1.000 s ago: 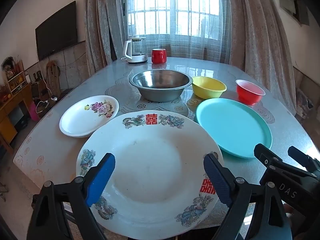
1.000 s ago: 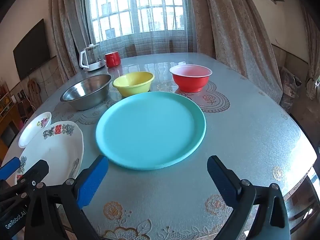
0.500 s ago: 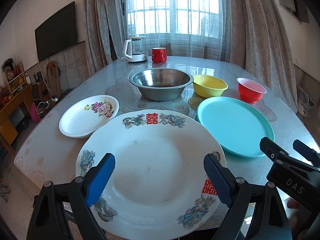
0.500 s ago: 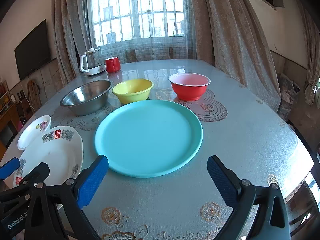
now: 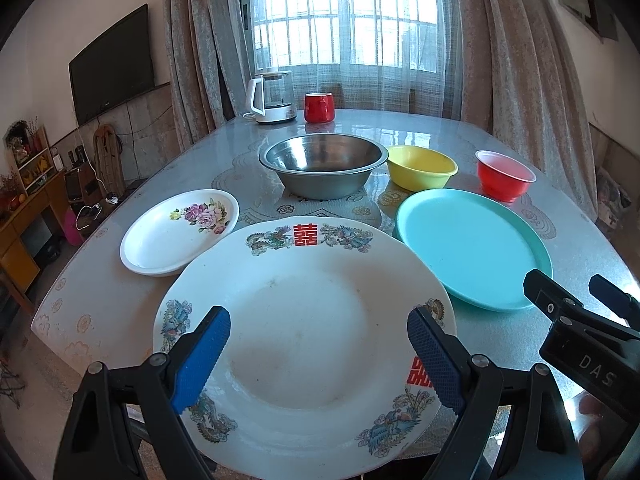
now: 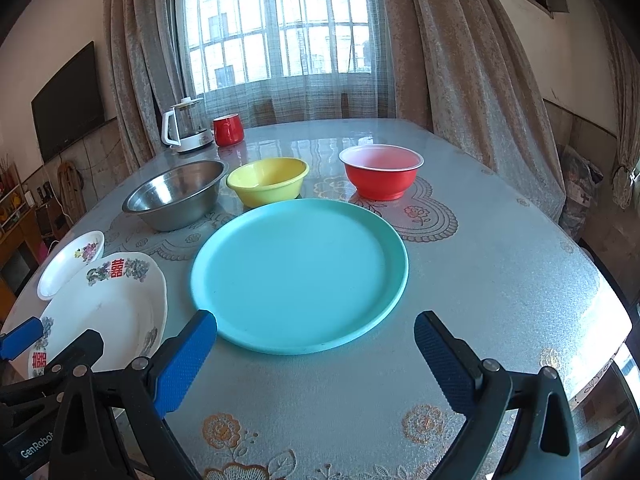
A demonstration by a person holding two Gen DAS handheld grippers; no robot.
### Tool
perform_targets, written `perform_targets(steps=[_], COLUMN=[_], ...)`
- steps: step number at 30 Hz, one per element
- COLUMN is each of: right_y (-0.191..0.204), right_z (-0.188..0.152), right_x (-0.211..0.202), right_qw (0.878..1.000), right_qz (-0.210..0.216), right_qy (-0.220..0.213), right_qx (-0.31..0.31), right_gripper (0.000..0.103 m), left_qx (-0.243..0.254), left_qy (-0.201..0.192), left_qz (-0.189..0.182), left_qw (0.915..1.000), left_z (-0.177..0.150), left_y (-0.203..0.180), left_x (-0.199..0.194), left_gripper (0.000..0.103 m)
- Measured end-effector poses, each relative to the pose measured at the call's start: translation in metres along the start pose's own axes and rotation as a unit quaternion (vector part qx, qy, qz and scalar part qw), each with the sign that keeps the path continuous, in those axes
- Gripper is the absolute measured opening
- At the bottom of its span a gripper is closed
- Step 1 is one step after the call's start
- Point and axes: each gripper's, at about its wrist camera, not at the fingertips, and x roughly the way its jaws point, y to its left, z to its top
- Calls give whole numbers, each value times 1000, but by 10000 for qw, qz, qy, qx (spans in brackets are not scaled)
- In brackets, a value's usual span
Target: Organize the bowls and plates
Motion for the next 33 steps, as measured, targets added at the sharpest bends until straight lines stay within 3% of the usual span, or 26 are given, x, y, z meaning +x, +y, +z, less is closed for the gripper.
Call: perform_targets(steps=[33], right_y=[2], right_z=[-1], right_x=[-4], right_qw=[10000], right_qz=[-7], right_qy=[-25], right_qx=[-26], right_gripper=[101], left_qx=[-22], left_qy=[-22], left_qz=[-4], left_qw=[10000], left_z=[2], left_y=[2], left_x=[-5], left_gripper=[91])
